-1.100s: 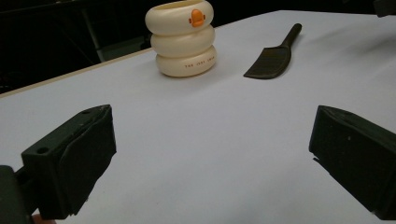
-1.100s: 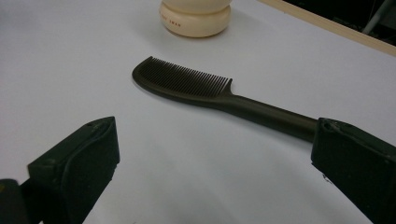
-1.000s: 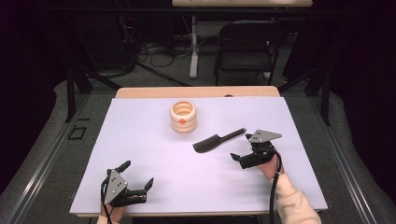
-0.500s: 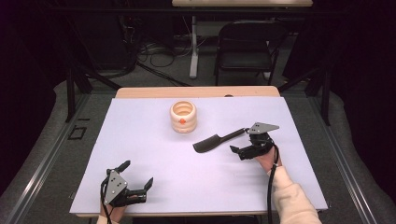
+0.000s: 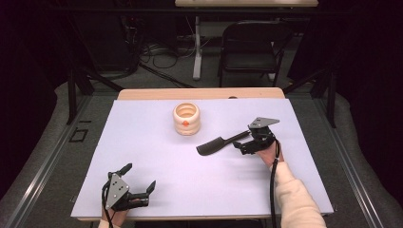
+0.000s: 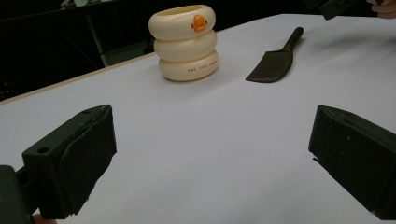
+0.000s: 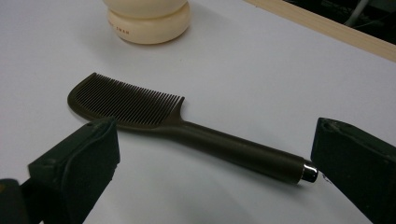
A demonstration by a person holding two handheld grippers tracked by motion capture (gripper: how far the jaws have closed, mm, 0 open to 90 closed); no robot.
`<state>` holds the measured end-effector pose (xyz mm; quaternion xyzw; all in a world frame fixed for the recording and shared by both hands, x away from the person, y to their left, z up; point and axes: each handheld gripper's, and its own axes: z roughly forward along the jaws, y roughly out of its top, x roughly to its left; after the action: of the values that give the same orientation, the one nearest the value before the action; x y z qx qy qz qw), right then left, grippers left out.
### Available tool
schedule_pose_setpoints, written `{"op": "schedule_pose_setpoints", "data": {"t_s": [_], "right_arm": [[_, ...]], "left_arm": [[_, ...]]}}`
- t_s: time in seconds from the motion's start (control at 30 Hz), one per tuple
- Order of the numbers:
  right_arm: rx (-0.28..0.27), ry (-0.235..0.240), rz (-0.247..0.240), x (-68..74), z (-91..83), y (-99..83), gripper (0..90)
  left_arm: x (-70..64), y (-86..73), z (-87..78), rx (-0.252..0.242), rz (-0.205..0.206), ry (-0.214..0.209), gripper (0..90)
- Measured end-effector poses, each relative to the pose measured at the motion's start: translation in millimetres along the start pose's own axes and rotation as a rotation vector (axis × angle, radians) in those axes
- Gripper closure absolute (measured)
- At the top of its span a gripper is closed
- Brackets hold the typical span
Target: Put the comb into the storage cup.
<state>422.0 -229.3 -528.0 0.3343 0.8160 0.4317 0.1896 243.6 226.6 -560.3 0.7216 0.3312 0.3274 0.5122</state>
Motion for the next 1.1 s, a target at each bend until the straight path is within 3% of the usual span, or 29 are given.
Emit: {"op": "schedule_pose_setpoints", "data": {"t_s": [0.4,1.03,1.1], "right_arm": [[0.014,-0.027,0.01,-12.7,10.6,18.1,0.4],[0.064,-0.072,0.069,-30.7,27.8,21.3,0.0],[0.067,-0.073,0.07,-31.0,29.7,20.5,5.3]], "left_arm": [[-0.9,0.5,0.2,-0.003,0.01,0.0,0.8],[-0.9,0.2,0.5,-0.004,0.01,-0.003,0.8],[-0.9,0.1,0.7,-0.001,0.012,-0.005,0.8]]}}
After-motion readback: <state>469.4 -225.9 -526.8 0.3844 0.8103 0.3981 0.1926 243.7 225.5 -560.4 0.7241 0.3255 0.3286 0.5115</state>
